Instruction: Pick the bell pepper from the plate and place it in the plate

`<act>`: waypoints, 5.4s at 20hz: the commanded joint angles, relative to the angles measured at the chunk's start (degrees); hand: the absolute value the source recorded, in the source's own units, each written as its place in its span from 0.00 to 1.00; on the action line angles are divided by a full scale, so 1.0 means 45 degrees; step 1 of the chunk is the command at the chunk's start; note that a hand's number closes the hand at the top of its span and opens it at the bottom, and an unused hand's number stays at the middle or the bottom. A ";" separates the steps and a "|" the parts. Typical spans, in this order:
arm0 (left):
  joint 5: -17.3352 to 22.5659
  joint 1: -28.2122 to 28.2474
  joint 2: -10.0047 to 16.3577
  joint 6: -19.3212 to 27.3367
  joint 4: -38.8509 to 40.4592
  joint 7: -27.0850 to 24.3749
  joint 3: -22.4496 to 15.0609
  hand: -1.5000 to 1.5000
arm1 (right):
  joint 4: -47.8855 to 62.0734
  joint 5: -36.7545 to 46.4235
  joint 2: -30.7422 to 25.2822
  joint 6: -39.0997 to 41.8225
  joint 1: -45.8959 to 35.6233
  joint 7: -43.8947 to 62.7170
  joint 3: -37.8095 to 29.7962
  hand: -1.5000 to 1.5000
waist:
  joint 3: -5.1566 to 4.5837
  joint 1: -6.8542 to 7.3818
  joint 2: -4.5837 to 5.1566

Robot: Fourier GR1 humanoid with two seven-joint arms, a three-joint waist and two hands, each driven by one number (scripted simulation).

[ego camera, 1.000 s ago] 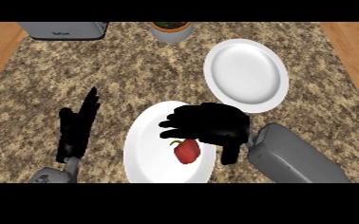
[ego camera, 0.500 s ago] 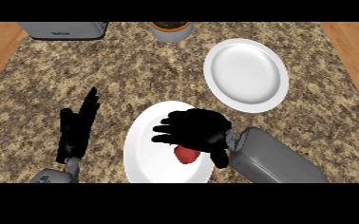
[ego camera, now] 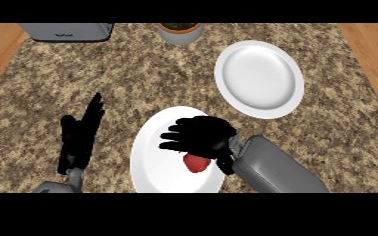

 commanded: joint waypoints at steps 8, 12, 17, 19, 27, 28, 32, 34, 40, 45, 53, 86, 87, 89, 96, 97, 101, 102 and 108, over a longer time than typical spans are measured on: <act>-0.0739 -0.0026 -0.0595 -0.0643 0.0064 0.0176 0.0767 0.50 | 0.0733 0.2122 0.1491 0.0064 0.0699 -0.0753 -0.0745 0.00 | 0.0000 -0.0014 0.0000; -0.0651 -0.0949 -0.0541 -0.1119 0.0730 0.0320 0.1294 0.50 | 0.2449 0.2856 0.1407 -0.1259 0.0844 -0.1770 -0.0754 0.00 | 0.0000 -0.0023 0.0014; -0.0997 0.0452 -0.1036 -0.1021 -0.0121 -0.0165 0.0865 0.50 | 0.3020 0.3717 0.1926 -0.1466 0.0330 -0.2259 -0.0583 1.00 | 0.0000 0.0032 0.0008; -0.1029 0.0236 -0.0763 -0.1131 -0.0268 0.0260 0.1202 0.50 | 0.1943 0.3539 0.1307 -0.1837 0.0790 -0.2925 -0.1070 1.00 | 0.0001 -0.0025 -0.0005; -0.1177 -0.0130 -0.1151 -0.1255 0.0108 0.0242 0.1542 0.50 | 0.2691 0.3986 0.1965 -0.3298 0.0813 -0.2721 -0.2600 1.00 | 0.0002 -0.0039 0.0004; -0.1272 -0.0907 -0.1098 -0.1161 0.0562 0.0534 0.1669 0.50 | 0.2664 0.3805 0.2116 -0.3215 0.1133 -0.2216 -0.2854 1.00 | 0.0002 -0.0116 0.0012; -0.1585 -0.0002 -0.1419 -0.0783 -0.0048 0.0406 0.1204 0.50 | 0.2796 0.2766 0.2349 -0.2837 0.2003 -0.0363 -0.4816 1.00 | 0.0008 -0.0205 0.0003; -0.1176 0.0967 -0.0986 -0.1548 -0.0655 -0.0136 0.1303 0.50 | 0.1687 0.1930 0.2373 -0.2956 0.1826 0.1048 -0.4765 1.00 | 0.0003 0.0058 -0.0054; -0.1692 0.0367 -0.1410 -0.0990 -0.0330 0.0180 0.1236 0.50 | -0.1764 0.1827 0.1811 -0.3333 0.2880 0.0388 -0.5922 1.00 | -0.0001 -0.0226 -0.0060; -0.1352 0.0635 -0.1040 -0.1431 -0.0583 0.0290 0.1544 0.50 | -0.3188 0.0987 0.2275 -0.4392 0.2292 0.1361 -0.7641 1.00 | 0.0002 -0.0184 -0.0066; -0.1679 -0.0568 -0.1379 -0.1367 0.0509 0.0268 0.1874 0.50 | -0.2678 0.0040 0.1772 -0.4056 0.1035 0.2617 -0.9750 1.00 | 0.0000 -0.0048 0.0013; -0.2091 0.0118 -0.1860 -0.1944 0.0185 -0.0400 0.1841 0.50 | 1.2789 0.0446 -0.1496 -0.4425 -0.4566 -0.3557 -1.1676 0.00 | 0.0016 0.0316 0.0119; -0.2085 0.0016 -0.1747 -0.1983 0.0065 0.0073 0.1832 0.50 | 1.2720 -0.0053 -0.1655 -0.4727 -0.4188 -0.4608 -1.2130 0.00 | 0.0032 0.0374 0.0163; -0.1904 -0.0629 -0.1686 -0.1973 0.0203 0.0384 0.2122 0.50 | 1.2635 -0.1522 -0.1288 -0.3578 -0.5009 -0.4493 -1.3397 0.00 | 0.0038 0.0283 0.0150; -0.1858 -0.0172 -0.1738 -0.2118 0.0606 -0.0199 0.2166 0.50 | 1.3736 -0.4201 -0.2544 -0.0971 -0.5062 -0.5097 -1.5914 0.00 | 0.0021 0.0272 0.0189; -0.2070 -0.0372 -0.1585 -0.2003 0.0052 0.0452 0.2078 0.50 | 1.4005 -0.4085 -0.3104 -0.0057 -0.4981 -0.5216 -1.5736 0.00 | 0.0027 0.0294 0.0160; -0.2100 -0.0611 -0.1843 -0.2078 0.0844 -0.0212 0.2099 0.50 | 1.4470 -0.4285 -0.2942 -0.0196 -0.5110 -0.5243 -1.5800 0.00 | 0.0022 0.0381 0.0223; -0.1995 -0.0099 -0.1873 -0.2101 -0.0532 0.0574 0.1813 0.50 | 1.4549 -0.4040 -0.3165 0.0036 -0.4684 -0.5929 -1.5551 0.00 | 0.0042 0.0589 0.0253; -0.2128 -0.0148 -0.1918 -0.2104 -0.0162 0.0243 0.1851 0.50 | 1.4428 -0.4196 -0.3371 0.0626 -0.4217 -0.7088 -1.5314 0.00 | 0.0040 0.0484 0.0210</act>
